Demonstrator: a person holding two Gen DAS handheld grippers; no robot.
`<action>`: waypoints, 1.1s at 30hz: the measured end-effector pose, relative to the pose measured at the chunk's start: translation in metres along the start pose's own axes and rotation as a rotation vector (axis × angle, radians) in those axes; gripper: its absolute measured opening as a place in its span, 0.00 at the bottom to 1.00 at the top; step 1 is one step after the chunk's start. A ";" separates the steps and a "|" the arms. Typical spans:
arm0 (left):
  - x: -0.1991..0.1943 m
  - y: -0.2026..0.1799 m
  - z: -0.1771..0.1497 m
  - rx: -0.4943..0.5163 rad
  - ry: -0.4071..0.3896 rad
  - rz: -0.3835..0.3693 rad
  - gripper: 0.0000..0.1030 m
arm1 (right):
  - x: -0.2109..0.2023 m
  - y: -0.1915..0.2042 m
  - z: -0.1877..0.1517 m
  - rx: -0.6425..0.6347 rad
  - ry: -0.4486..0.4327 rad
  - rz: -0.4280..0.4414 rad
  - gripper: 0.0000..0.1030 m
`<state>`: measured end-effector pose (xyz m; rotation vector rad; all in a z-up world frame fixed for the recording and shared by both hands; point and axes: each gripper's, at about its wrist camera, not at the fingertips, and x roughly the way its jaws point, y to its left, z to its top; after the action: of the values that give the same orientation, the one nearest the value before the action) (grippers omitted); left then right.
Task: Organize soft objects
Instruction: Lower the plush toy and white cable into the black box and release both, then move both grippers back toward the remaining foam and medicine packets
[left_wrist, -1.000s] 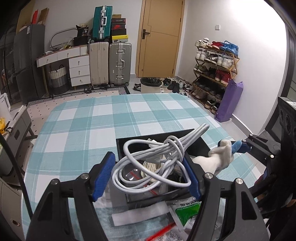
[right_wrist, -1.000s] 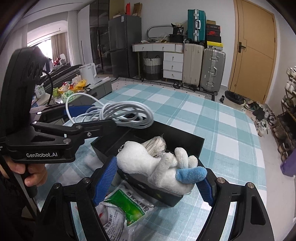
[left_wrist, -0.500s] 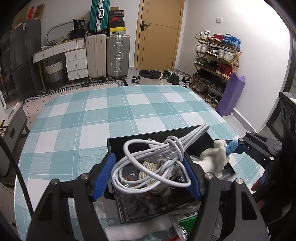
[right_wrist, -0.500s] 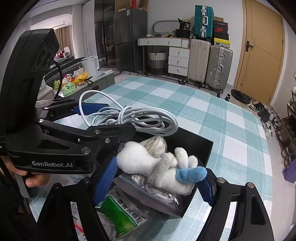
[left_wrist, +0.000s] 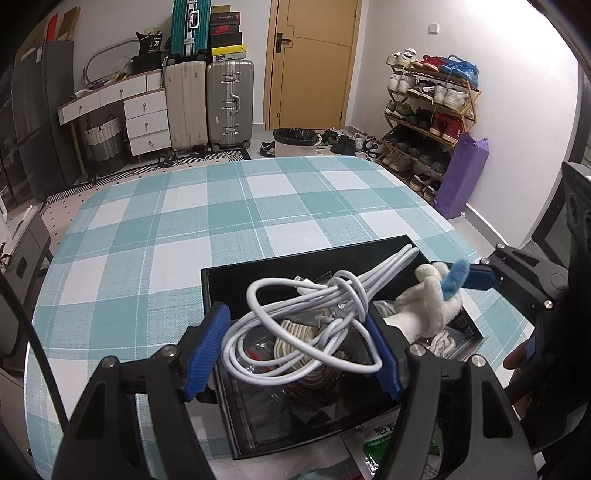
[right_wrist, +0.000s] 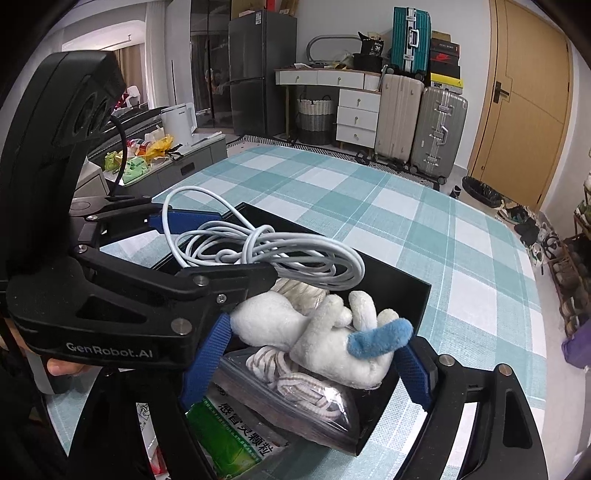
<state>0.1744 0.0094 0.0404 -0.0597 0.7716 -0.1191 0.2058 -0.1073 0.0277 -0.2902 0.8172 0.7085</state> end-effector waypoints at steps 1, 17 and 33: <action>-0.001 0.000 0.000 -0.004 0.001 -0.003 0.69 | -0.001 0.000 0.000 -0.003 -0.005 -0.004 0.86; -0.049 0.002 -0.018 -0.007 -0.089 0.020 1.00 | -0.049 -0.005 -0.027 0.081 -0.070 -0.073 0.99; -0.085 -0.003 -0.070 -0.009 -0.100 0.072 1.00 | -0.068 0.012 -0.063 0.151 -0.060 -0.052 0.99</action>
<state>0.0649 0.0163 0.0492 -0.0461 0.6739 -0.0442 0.1305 -0.1612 0.0374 -0.1532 0.7986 0.6003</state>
